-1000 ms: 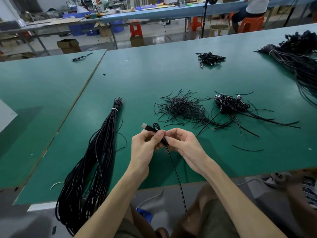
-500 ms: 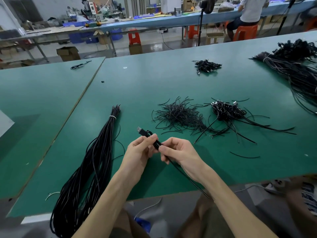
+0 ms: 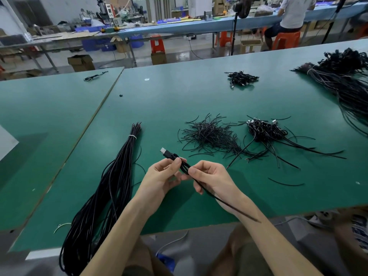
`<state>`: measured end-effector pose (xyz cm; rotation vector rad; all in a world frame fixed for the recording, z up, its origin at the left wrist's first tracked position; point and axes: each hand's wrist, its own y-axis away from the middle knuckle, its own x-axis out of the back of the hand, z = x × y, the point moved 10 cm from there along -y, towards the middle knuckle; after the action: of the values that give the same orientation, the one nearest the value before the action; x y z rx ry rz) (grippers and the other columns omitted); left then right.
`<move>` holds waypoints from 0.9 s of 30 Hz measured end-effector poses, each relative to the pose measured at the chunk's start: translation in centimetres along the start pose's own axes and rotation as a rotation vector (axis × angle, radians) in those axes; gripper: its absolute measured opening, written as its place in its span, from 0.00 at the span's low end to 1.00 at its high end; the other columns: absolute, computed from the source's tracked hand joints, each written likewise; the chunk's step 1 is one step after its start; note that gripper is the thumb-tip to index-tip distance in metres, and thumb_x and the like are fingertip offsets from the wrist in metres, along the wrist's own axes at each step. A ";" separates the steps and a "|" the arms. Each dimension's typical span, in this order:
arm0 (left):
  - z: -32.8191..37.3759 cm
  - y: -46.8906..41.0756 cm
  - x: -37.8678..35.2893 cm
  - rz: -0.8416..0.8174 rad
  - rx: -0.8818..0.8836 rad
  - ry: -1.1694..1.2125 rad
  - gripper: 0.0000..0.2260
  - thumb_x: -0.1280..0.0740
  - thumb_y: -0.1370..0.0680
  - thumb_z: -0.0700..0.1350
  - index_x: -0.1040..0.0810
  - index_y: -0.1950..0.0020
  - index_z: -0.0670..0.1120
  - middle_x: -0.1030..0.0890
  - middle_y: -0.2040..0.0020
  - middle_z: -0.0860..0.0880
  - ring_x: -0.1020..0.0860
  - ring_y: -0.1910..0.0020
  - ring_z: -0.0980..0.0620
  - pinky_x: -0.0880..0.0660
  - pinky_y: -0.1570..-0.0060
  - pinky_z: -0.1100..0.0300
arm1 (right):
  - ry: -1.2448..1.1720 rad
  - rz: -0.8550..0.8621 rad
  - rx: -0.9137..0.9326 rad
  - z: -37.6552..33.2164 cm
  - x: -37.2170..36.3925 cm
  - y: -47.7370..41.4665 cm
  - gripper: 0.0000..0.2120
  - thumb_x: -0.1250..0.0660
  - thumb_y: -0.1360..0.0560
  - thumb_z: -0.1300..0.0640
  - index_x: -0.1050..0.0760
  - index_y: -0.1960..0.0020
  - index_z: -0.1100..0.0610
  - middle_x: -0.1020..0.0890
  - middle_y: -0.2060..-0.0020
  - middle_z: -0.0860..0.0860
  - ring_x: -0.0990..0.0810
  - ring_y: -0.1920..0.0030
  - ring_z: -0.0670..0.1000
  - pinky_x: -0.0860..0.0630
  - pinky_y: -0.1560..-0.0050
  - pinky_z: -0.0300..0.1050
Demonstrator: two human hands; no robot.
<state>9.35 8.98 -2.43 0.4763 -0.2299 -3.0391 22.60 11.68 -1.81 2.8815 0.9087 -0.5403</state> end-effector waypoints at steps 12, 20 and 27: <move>4.1 -3.7 -2.7 0.074 -0.020 -0.228 0.23 0.21 0.29 0.57 0.17 0.49 0.39 0.19 0.59 0.48 0.25 0.71 0.51 0.22 0.66 0.61 | 0.237 0.008 0.005 0.6 -0.3 -0.3 0.05 0.31 0.19 0.60 0.23 0.48 0.63 0.14 0.57 0.56 0.19 0.63 0.49 0.23 0.61 0.39; 3.7 -11.5 -11.8 -0.004 0.134 -0.360 0.17 0.22 0.25 0.47 0.20 0.47 0.36 0.15 0.63 0.43 0.19 0.74 0.51 0.19 0.70 0.60 | 0.284 0.028 -0.013 0.4 -0.7 0.0 0.04 0.28 0.21 0.63 0.22 0.51 0.63 0.14 0.62 0.52 0.19 0.65 0.48 0.24 0.62 0.39; 1.5 -16.0 -16.7 -0.001 0.174 -0.314 0.17 0.32 0.17 0.45 0.24 0.39 0.31 0.16 0.46 0.36 0.13 0.55 0.42 0.15 0.53 0.51 | 0.448 -0.004 -0.010 -0.2 -0.8 0.3 0.20 0.38 0.22 0.71 0.21 0.58 0.46 0.20 0.69 0.41 0.24 0.68 0.38 0.27 0.63 0.32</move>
<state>24.25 26.36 1.51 0.0020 -0.5106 -3.0952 22.18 10.99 -1.38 3.0449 0.9555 0.1225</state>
